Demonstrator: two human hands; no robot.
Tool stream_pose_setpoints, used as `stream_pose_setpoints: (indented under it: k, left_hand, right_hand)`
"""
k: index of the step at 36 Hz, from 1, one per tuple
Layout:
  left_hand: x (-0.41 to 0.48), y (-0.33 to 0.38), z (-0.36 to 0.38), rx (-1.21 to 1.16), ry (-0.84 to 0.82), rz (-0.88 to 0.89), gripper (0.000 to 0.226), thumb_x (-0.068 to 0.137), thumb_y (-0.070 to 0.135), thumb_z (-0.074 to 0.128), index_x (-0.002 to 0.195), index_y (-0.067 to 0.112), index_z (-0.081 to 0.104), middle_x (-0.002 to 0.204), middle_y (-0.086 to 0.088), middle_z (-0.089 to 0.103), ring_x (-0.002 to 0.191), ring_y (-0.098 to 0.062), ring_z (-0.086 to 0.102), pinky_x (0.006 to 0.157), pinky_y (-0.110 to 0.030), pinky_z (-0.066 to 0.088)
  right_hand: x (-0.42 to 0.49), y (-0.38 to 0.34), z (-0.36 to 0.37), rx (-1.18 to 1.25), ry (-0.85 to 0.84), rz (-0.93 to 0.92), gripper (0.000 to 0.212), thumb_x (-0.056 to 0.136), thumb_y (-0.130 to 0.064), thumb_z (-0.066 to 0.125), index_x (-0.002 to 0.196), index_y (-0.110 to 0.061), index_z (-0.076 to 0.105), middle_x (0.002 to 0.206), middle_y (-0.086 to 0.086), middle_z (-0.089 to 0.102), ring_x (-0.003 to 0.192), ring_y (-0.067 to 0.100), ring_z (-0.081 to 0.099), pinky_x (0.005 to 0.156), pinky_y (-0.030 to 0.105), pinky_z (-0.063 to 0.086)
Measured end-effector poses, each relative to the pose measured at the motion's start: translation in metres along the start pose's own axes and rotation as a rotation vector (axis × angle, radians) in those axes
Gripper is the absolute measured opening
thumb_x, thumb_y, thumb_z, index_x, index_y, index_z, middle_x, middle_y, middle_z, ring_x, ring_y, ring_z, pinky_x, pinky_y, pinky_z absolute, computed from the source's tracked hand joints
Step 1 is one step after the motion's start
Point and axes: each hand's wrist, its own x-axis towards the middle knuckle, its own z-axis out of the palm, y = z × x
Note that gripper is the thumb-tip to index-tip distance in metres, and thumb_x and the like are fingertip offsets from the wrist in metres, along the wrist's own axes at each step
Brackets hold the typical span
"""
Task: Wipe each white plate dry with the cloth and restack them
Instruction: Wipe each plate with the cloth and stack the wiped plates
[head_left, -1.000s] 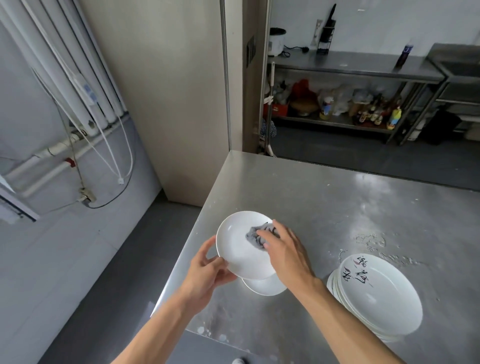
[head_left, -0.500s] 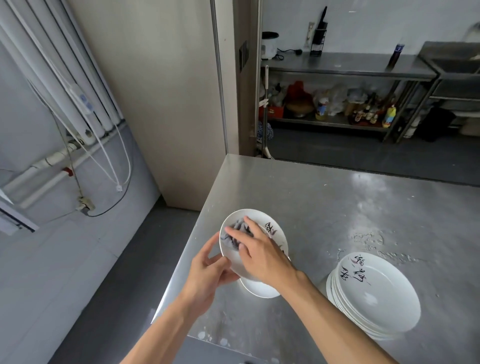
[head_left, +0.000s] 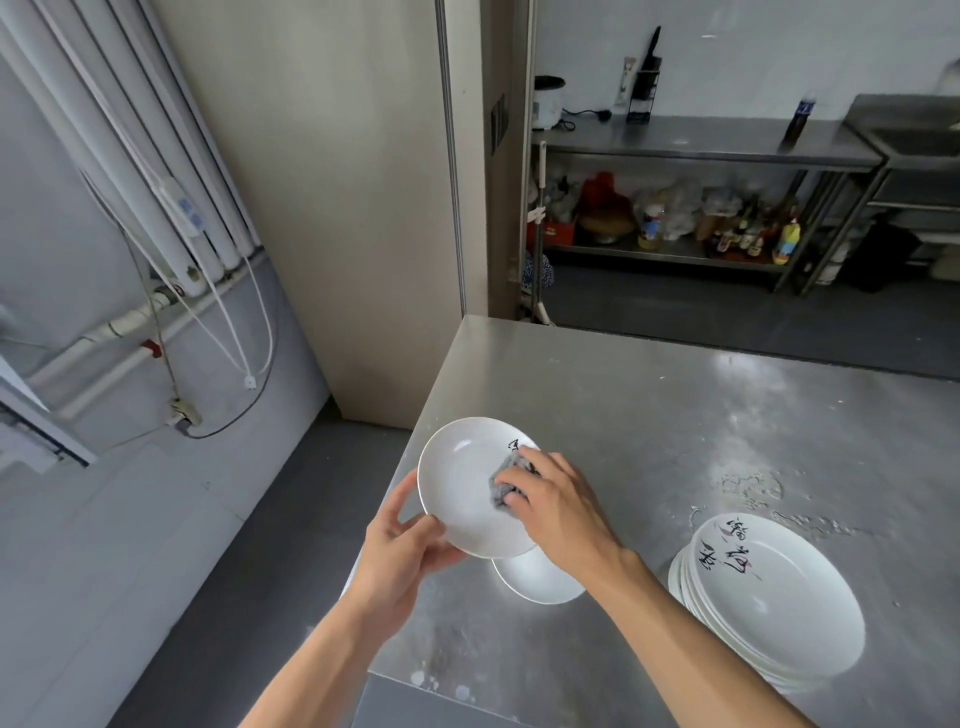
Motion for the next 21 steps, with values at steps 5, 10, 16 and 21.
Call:
stream_pose_setpoints:
  k: [5, 10, 16, 21]
  left_hand:
    - [-0.004, -0.001, 0.002, 0.005, -0.039, 0.008, 0.068, 0.095, -0.009, 0.058, 0.132, 0.048, 0.063, 0.110, -0.024, 0.076, 0.085, -0.039, 0.077, 0.081, -0.039, 0.064]
    - [-0.006, 0.001, 0.007, 0.021, -0.048, 0.025, 0.064, 0.096, -0.008, 0.060, 0.131, 0.046, 0.059, 0.110, -0.023, 0.077, 0.083, -0.036, 0.076, 0.080, -0.038, 0.064]
    - [-0.005, 0.006, 0.007, 0.014, -0.057, 0.051, 0.062, 0.096, -0.005, 0.062, 0.134, 0.044, 0.063, 0.110, -0.023, 0.077, 0.084, -0.028, 0.076, 0.080, -0.037, 0.063]
    - [-0.002, 0.011, -0.004, -0.009, -0.050, 0.075, 0.064, 0.094, -0.007, 0.058, 0.137, 0.040, 0.066, 0.121, -0.019, 0.075, 0.104, -0.039, 0.075, 0.089, -0.044, 0.062]
  right_hand:
    - [0.018, -0.007, 0.000, -0.036, 0.036, 0.154, 0.010, 0.084, -0.016, 0.058, 0.089, -0.025, 0.060, 0.101, -0.013, 0.057, 0.095, 0.022, 0.050, 0.080, 0.033, 0.046]
    - [0.026, -0.013, 0.008, -0.039, -0.022, 0.090, 0.019, 0.096, -0.018, 0.052, 0.110, -0.027, 0.061, 0.138, 0.001, 0.039, 0.126, 0.028, 0.040, 0.098, 0.042, 0.046]
    - [0.027, -0.037, 0.002, 0.104, -0.047, -0.085, 0.016, 0.100, -0.027, 0.058, 0.108, -0.027, 0.072, 0.147, -0.003, 0.047, 0.125, 0.020, 0.051, 0.100, 0.042, 0.044]
    - [0.016, -0.042, -0.001, 0.211, -0.143, -0.227, 0.018, 0.099, -0.028, 0.060, 0.108, -0.022, 0.074, 0.147, -0.006, 0.049, 0.127, 0.018, 0.052, 0.111, 0.022, 0.030]
